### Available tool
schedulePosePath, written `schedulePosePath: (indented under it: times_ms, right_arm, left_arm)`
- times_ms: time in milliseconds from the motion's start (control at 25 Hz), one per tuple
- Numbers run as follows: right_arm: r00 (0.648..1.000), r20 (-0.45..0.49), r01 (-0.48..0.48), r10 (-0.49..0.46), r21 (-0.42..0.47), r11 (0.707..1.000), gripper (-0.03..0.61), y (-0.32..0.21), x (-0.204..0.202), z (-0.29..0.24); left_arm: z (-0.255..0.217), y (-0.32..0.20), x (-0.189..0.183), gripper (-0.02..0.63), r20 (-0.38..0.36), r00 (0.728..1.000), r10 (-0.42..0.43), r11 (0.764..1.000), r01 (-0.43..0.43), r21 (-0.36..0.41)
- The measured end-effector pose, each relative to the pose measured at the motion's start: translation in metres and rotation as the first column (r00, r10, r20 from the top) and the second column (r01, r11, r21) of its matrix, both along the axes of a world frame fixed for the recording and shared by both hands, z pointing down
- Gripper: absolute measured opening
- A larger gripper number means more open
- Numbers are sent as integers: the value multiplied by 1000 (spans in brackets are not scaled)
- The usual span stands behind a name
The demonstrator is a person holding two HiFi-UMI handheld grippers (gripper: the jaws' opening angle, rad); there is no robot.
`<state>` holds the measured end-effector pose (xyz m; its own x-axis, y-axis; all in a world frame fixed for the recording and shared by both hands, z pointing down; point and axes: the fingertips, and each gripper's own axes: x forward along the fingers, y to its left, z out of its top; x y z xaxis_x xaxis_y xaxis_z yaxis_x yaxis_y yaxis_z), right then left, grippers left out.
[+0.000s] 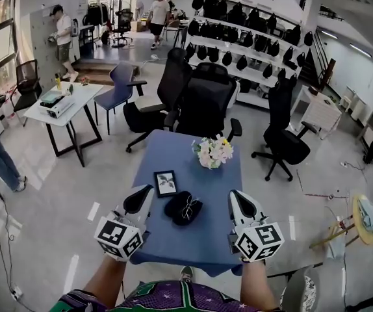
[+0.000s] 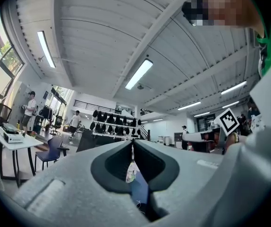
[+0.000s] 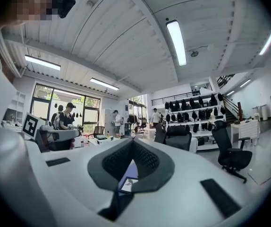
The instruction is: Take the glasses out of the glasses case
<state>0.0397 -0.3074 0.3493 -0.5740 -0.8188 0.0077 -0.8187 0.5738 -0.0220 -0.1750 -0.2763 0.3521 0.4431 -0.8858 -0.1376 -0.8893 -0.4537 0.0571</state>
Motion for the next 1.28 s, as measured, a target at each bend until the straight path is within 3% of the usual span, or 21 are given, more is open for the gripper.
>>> schedulePosePath:
  times_ms: [80,240,560,1040,1280]
  right_arm:
    - [1000,2,0,0,-9,1000,3,-4,0,5]
    - [1000,2,7,-7,-22,1000,3,-9,0,15]
    - [1000,-1,17,-17,-61,998,3,-18,5,36]
    - [1000,-10,18,-19,-132,991,3,-46,17,63]
    - [1000,2,20,-20,-166,986,3,-66,24,79]
  left_arm:
    - [4,-4,4,22,9,1000,24,1000,-24,-2]
    - [13,-11,17,109,31,997,77,997,-77,-7]
    - [49,-30,49,109,125,982,141,989,-134,-66]
    - [119,-71,93,109,294,931,215,970,-169,-174]
    - [155,-92,108,109,315,919,237,959,-169,-228]
